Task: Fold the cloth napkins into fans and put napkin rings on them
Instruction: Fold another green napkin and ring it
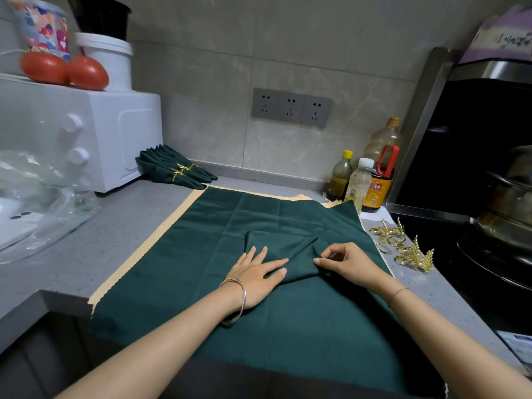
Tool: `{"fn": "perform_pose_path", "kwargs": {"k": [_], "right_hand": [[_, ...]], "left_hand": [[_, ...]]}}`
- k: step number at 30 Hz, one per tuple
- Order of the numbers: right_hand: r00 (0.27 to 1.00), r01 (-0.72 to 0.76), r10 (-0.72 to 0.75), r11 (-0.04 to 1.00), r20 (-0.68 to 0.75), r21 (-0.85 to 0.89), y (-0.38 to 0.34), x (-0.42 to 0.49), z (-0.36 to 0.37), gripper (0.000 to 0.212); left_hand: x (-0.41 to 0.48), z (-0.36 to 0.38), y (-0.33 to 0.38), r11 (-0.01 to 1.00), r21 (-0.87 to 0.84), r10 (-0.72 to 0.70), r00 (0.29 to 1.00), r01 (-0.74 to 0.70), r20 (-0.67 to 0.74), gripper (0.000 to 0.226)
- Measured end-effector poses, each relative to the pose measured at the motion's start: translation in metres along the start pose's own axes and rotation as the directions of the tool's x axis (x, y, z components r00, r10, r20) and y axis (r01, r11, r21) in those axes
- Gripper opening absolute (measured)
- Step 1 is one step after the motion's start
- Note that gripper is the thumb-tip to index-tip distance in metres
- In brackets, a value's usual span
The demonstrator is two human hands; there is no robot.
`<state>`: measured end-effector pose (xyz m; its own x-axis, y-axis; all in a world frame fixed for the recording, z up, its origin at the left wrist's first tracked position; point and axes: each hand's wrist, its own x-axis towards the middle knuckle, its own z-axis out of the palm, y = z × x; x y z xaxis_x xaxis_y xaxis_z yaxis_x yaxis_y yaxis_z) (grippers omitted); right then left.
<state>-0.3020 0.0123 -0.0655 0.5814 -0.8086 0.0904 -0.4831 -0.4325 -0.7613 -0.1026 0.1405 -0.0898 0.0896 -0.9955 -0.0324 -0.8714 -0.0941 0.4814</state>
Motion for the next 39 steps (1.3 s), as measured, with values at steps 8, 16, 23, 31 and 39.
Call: {"fn": "perform_pose_path", "kwargs": {"k": [8, 16, 23, 31, 39], "right_hand": [[0.998, -0.047, 0.037, 0.975, -0.05, -0.216, -0.005, 0.013, 0.005, 0.022], [0.997, -0.081, 0.081, 0.946, -0.011, -0.313, -0.012, 0.02, 0.005, 0.025], [0.989, -0.145, 0.129, 0.922, -0.068, -0.359, -0.016, 0.022, 0.005, 0.021], [0.962, -0.267, 0.207, 0.851, -0.177, -0.453, -0.023, 0.025, 0.007, 0.035], [0.948, -0.294, 0.196, 0.842, -0.251, -0.452, -0.01, 0.029, 0.023, 0.031]], "left_hand": [[0.004, -0.002, -0.001, 1.0, 0.029, 0.01, 1.0, -0.011, 0.025, 0.042], [0.055, -0.034, -0.019, 0.997, -0.067, -0.037, 0.989, 0.028, -0.142, 0.047], [0.065, -0.051, -0.02, 0.962, 0.251, -0.043, 0.969, 0.106, -0.244, 0.035], [0.042, -0.055, -0.006, 0.928, 0.319, -0.143, 0.975, 0.192, -0.172, 0.032], [0.001, -0.036, 0.038, 0.958, 0.272, -0.127, 0.983, 0.087, 0.134, 0.047]]}}
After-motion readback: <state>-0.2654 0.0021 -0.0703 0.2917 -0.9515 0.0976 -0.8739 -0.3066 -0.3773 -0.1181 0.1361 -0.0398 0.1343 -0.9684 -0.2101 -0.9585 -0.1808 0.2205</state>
